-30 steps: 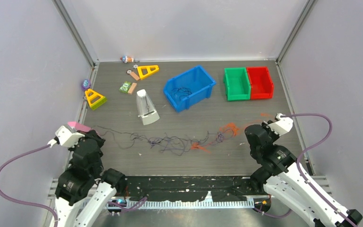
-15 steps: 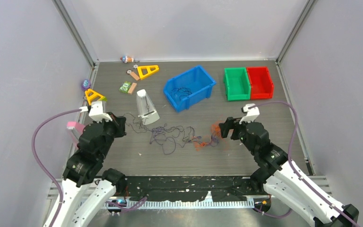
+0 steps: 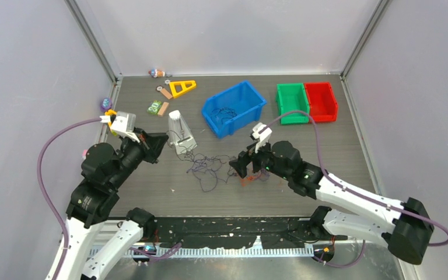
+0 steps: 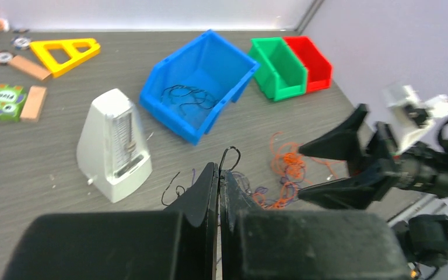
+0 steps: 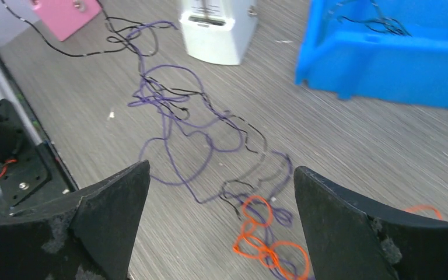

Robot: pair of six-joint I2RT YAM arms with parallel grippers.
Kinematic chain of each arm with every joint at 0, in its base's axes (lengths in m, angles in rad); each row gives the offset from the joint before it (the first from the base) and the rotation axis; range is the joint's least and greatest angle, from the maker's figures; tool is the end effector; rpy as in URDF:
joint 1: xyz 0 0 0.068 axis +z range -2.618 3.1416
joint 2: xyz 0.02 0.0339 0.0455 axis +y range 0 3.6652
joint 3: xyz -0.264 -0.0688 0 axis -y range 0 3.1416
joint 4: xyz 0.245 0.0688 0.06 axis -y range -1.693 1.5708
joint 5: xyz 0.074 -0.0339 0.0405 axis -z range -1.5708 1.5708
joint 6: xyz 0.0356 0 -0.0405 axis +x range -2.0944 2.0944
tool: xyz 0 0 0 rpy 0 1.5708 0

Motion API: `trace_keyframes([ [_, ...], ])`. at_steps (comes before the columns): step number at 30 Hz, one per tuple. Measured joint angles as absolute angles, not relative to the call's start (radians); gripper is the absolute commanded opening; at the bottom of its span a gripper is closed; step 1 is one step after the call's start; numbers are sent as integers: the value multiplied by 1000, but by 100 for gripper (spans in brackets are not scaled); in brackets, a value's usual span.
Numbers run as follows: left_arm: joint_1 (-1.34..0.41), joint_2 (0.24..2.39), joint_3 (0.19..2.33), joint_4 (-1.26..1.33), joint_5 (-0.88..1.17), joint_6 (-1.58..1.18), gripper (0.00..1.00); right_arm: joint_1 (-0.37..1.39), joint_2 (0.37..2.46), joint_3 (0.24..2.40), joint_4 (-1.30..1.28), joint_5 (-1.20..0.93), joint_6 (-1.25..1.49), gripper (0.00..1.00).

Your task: Untangle the cables

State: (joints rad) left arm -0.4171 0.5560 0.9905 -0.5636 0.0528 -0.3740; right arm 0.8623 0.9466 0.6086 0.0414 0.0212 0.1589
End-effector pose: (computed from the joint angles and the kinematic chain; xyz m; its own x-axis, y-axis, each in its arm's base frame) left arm 0.0919 -0.0428 0.3963 -0.2749 -0.2773 -0.9206 0.3781 0.8492 -0.3686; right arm 0.1447 0.1677 0.2711 -0.3058 -0.1138 -0.9453 -0.7065 0.6927 0.1452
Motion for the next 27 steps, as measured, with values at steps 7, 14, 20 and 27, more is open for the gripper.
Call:
trace_keyframes([
  [7,-417,602,1101,-547,187,-382,0,941,1155,648,252,-34,155,100],
  [14,-417,648,1180,-509,265,-416,0,985,1325,698,444,-76,156,100],
  [20,-417,691,1245,-479,298,-447,0,1007,1453,743,557,-100,167,82],
  [27,-418,719,1311,-492,205,-455,0,1011,1514,709,627,-62,241,20],
])
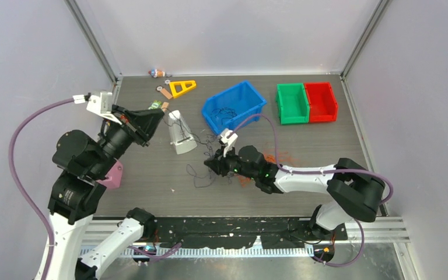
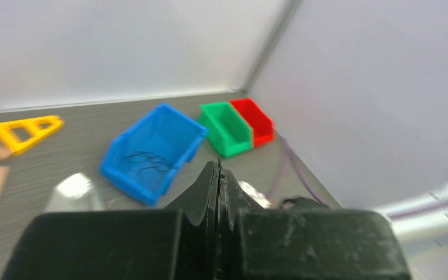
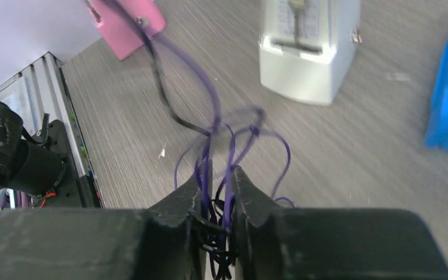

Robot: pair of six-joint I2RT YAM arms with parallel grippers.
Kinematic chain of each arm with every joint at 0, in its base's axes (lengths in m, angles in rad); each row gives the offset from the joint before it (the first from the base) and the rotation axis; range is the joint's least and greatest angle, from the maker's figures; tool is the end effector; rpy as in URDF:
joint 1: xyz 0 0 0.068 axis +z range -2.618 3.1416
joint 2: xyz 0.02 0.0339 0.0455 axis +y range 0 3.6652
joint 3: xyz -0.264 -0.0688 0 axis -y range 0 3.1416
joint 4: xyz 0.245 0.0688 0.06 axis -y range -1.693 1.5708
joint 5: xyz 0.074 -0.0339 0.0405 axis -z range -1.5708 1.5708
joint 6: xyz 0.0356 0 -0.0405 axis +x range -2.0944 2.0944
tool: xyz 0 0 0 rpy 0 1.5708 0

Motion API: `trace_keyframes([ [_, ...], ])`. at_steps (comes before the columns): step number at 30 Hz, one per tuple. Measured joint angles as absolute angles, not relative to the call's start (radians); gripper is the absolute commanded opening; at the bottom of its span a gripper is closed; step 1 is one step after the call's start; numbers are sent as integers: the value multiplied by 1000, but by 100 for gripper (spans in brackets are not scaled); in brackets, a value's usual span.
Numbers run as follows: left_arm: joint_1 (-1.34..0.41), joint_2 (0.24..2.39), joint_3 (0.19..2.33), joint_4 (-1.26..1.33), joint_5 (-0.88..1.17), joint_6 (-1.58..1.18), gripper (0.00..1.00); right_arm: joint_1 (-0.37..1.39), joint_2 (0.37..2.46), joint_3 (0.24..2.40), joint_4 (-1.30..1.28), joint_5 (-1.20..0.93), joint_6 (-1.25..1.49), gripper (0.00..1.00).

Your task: Untangle the cables

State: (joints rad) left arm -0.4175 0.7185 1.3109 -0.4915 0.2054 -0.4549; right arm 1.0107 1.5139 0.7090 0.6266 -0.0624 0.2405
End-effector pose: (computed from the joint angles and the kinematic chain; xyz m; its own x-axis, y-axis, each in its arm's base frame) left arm 0.0878 -0.0469 0.4848 -0.1732 -0.3937 -0.9028 0.5637 0.7120 -0.4187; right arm 0.1712 0.2772 0.2227 -0.3007 -0.0320 -0.9532 -0.8304 0.5003 0.2452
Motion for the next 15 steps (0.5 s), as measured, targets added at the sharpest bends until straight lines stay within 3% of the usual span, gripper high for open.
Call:
trace_keyframes([
  [9,-416,696,1359,-633,-331,-350,0,969,1297,414,519,162,368,15],
  [15,-416,671,1349,-651,-489,-309,0,883,1081,332,271,340,446,11],
])
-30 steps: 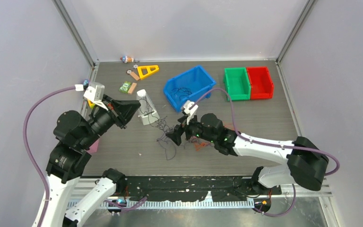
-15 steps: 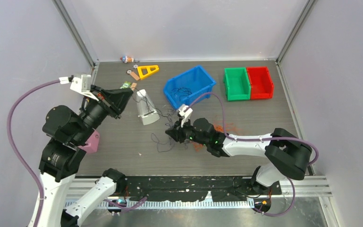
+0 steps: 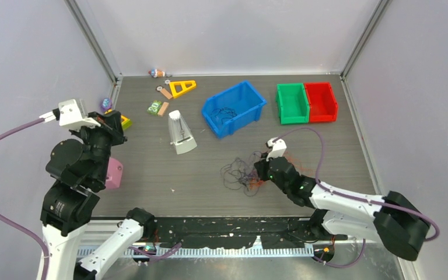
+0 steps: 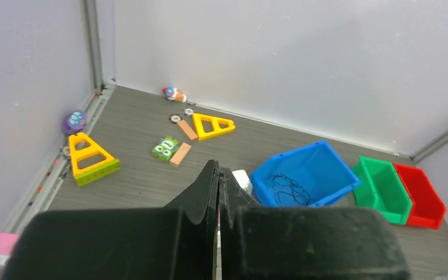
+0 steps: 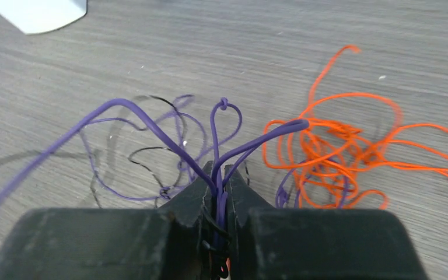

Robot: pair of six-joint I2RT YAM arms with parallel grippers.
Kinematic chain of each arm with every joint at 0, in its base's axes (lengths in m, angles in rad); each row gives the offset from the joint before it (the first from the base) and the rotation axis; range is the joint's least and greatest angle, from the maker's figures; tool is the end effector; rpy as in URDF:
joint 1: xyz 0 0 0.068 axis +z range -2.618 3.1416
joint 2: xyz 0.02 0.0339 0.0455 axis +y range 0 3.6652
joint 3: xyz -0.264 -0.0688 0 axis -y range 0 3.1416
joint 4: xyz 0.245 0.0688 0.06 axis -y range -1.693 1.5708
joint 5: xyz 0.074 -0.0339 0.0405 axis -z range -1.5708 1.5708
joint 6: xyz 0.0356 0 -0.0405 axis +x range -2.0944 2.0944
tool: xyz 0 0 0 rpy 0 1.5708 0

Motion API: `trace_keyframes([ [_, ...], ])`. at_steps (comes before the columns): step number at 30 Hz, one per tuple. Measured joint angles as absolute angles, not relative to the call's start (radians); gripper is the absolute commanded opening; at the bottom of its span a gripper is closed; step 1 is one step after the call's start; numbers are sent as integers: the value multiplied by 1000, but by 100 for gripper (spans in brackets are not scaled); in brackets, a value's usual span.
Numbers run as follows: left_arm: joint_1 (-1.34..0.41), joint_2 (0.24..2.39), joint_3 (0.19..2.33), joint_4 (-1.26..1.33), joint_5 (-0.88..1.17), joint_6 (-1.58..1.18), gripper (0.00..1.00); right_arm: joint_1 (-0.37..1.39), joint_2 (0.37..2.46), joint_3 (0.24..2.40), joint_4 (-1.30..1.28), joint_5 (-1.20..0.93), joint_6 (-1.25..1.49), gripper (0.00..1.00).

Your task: Untangle the cables

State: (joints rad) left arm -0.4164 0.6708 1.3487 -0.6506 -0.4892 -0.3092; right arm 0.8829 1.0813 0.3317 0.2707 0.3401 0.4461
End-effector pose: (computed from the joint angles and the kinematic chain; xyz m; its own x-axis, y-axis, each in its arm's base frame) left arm 0.0724 -0.0137 0.4809 0.0459 -0.3140 -0.9483 -0.0615 0.9466 -0.3164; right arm 0.1435 0.1559 0.1739 -0.4971 0.0358 -0.8670 -0.3613 0.8999 0.2442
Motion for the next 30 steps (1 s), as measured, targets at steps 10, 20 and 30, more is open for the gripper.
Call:
trace_keyframes([
  [10,-417,702,1089,-529,2,-380,84,850,857,355,126,287,336,6],
  [20,-569,923,855,-356,271,-470,85,850,857,460,63,162,267,5],
  [30,-646,1105,751,-192,299,-664,78,850,858,507,49,115,267,5],
])
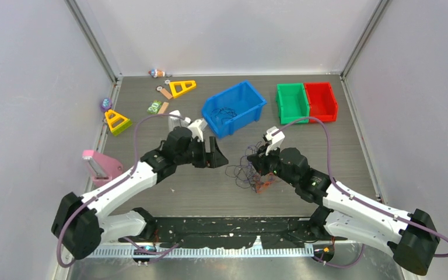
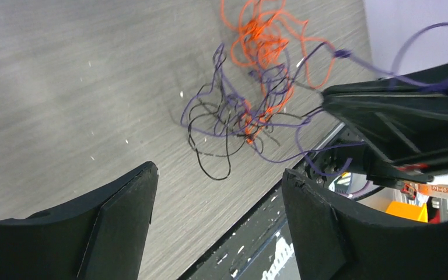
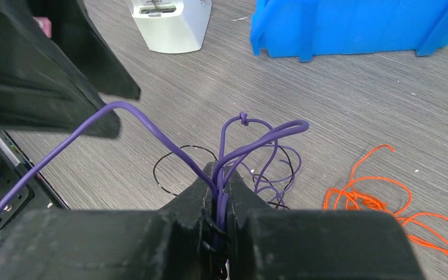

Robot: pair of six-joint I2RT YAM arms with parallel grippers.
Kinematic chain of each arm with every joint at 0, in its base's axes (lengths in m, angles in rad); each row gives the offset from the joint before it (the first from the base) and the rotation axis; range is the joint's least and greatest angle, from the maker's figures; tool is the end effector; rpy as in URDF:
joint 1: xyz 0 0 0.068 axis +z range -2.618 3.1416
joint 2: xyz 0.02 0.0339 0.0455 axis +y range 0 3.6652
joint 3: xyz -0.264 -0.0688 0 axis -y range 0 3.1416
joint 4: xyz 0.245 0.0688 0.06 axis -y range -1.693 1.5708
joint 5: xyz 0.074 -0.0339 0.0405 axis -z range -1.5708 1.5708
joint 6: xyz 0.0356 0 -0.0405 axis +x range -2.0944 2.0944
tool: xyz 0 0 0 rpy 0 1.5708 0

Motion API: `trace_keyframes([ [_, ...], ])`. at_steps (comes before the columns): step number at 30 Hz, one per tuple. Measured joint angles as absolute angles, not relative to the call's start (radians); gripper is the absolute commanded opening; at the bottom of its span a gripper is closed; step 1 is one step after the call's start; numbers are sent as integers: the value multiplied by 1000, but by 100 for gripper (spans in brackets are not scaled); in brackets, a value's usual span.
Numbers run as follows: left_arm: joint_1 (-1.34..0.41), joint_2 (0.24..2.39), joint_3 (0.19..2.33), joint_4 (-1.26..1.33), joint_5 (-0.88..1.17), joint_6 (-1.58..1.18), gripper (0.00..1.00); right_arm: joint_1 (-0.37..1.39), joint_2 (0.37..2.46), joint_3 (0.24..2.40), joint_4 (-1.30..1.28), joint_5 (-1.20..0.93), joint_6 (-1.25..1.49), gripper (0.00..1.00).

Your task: Untangle the cables

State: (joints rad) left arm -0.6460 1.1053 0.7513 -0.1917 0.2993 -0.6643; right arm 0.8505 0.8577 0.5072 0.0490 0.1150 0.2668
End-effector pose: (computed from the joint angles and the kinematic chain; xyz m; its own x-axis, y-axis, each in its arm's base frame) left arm 0.1889 -0.1555 0.2647 -0.8050 -0.1309 -0.5786 0.3559 0.6739 -0.6475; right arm 0.1366 0.1495 0.2529 -0.3667 -0.0208 -0.9301 -0.5989 0.7704 0.2189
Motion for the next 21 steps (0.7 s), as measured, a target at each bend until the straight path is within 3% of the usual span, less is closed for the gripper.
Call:
trace_keyframes([
  [8,-727,1297,715,-123,279,-783,75,850,858,507,47,109,267,5],
  [10,-740,1345,715,-101,276,-801,70,850,858,507,47,109,267,5],
  [12,-749,1393,716,-73,277,-817,54,850,858,507,47,109,267,5],
  [15,-761,1465,715,-2,286,-869,3,850,858,507,47,110,268,5],
  [21,-766,1485,671,113,277,-908,0,850,857,507,19,179,288,5],
])
